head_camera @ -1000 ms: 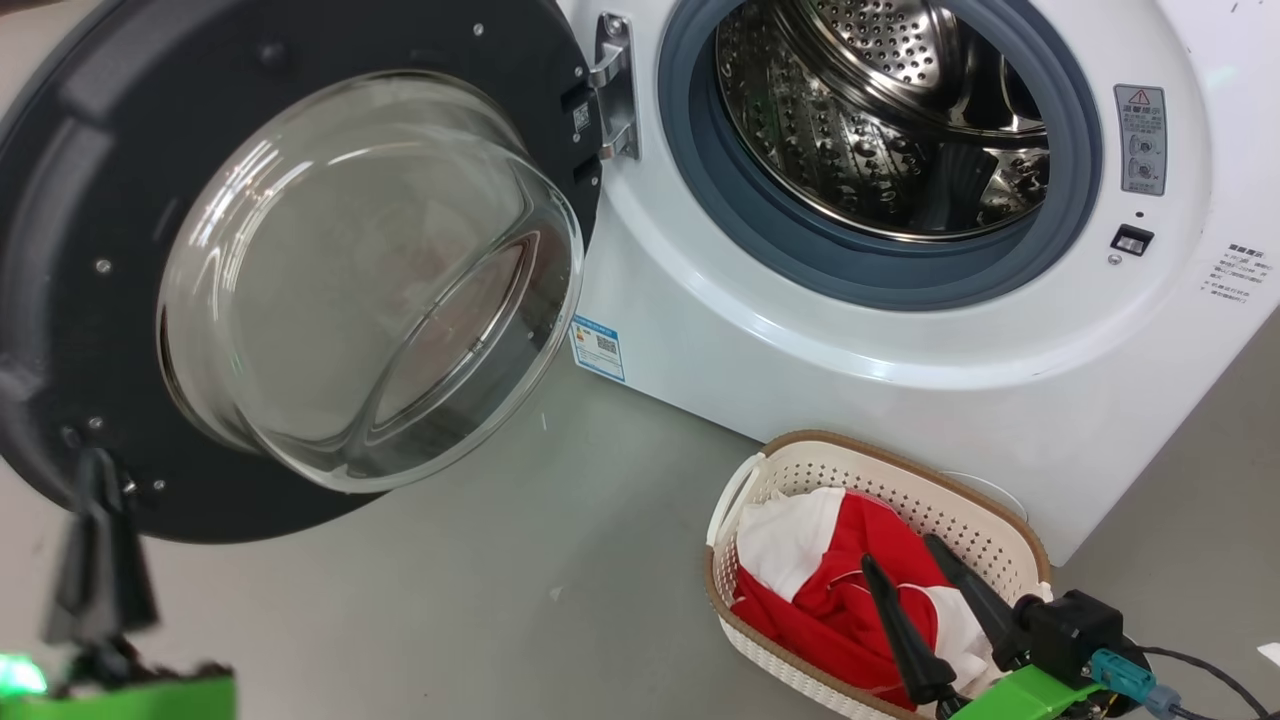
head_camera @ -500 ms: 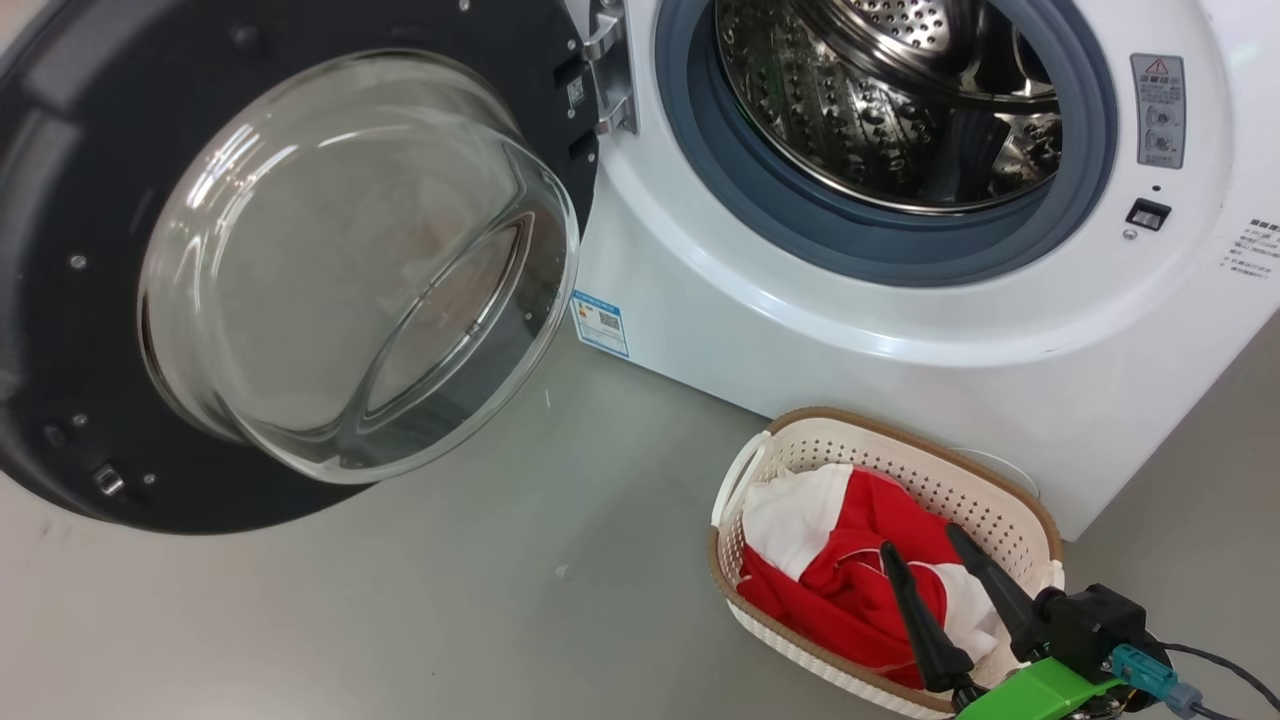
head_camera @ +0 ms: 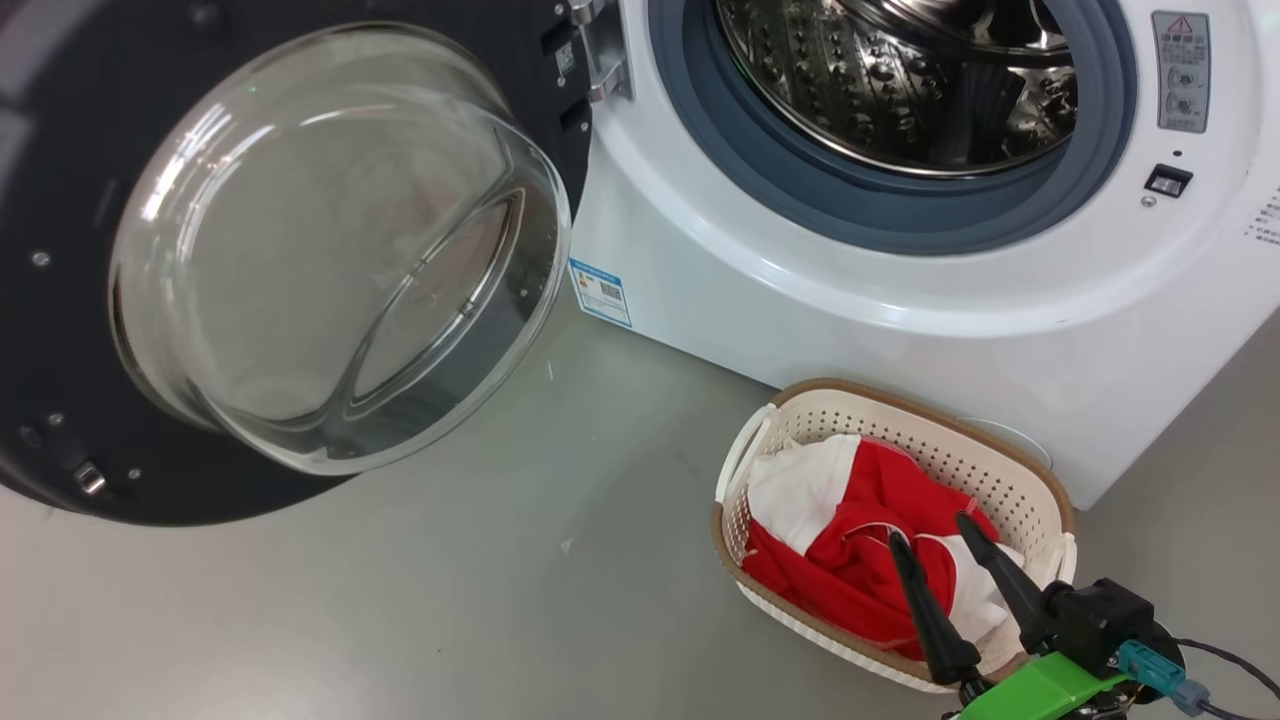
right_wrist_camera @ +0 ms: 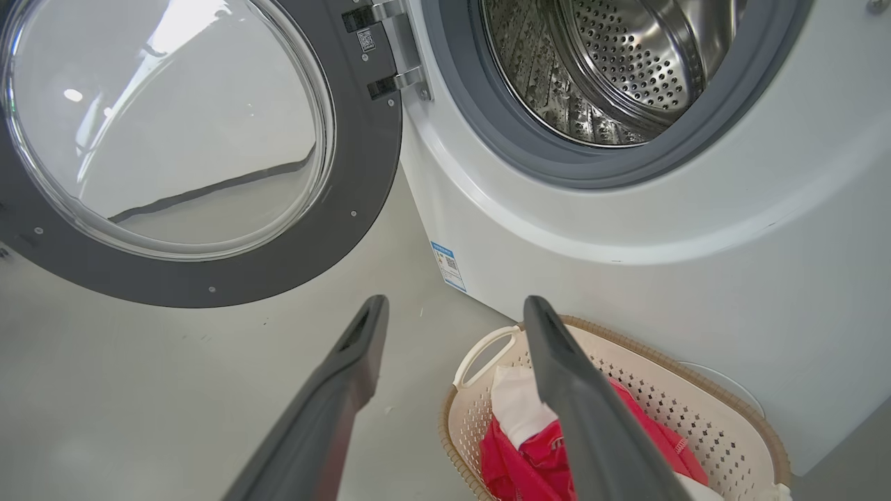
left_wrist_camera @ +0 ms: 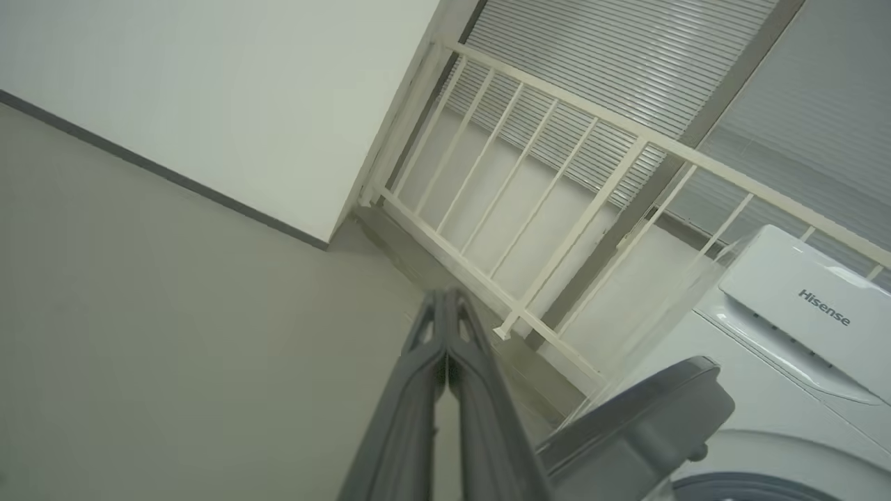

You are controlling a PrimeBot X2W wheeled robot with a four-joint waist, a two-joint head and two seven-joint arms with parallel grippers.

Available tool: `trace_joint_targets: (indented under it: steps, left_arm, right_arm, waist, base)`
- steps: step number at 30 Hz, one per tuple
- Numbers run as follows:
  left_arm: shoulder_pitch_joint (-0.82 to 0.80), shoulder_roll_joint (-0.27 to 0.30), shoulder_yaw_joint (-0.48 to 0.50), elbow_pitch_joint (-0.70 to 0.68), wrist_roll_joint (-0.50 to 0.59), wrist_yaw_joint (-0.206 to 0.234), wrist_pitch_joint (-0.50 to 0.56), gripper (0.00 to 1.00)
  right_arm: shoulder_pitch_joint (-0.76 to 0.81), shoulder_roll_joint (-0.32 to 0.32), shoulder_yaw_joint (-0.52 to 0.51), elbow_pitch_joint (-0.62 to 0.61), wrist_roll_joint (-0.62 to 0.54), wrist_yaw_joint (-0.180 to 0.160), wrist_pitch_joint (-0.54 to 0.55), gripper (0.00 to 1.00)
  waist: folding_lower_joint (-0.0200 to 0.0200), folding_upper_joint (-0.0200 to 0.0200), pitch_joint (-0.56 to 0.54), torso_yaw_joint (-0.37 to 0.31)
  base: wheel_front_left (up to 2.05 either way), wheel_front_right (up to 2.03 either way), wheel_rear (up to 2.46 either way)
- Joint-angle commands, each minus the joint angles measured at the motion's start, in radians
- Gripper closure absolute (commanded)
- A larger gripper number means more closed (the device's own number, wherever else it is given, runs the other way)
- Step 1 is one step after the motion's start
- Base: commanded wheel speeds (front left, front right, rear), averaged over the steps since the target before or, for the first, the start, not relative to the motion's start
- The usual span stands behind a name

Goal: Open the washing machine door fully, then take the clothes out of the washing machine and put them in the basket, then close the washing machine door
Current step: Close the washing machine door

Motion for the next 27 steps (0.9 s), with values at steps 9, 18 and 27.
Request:
trace_joint_targets:
  steps: [9, 18, 27]
  left_arm:
    - [-0.086, 0.125, -0.047, 0.187, -0.161, -0.005, 0.308, 1.0]
    - [-0.083, 0.115, -0.106, 0.188, -0.232, -0.006, 0.474, 1.0]
    - [-0.034, 0.114, -0.163, 0.105, -0.289, -0.006, 0.591, 1.0]
  right_arm:
    - [-0.028, -0.007, 0.026, -0.024, -0.02, 0.006, -0.007, 0.0]
    - [-0.035, -0.007, 0.038, -0.014, -0.023, 0.006, -0.007, 0.0]
    - [-0.032, -0.004, 0.042, -0.01, -0.014, 0.006, -0.007, 0.0]
  waist:
    - [0.0, 0.0, 0.044, -0.008]
    - [0.0, 0.0, 0.048, -0.002]
    - [0.0, 0.0, 0.022, -0.001]
  base:
    - [0.0, 0.0, 0.0]
    - [0.0, 0.0, 0.0]
    - [0.0, 0.0, 0.0]
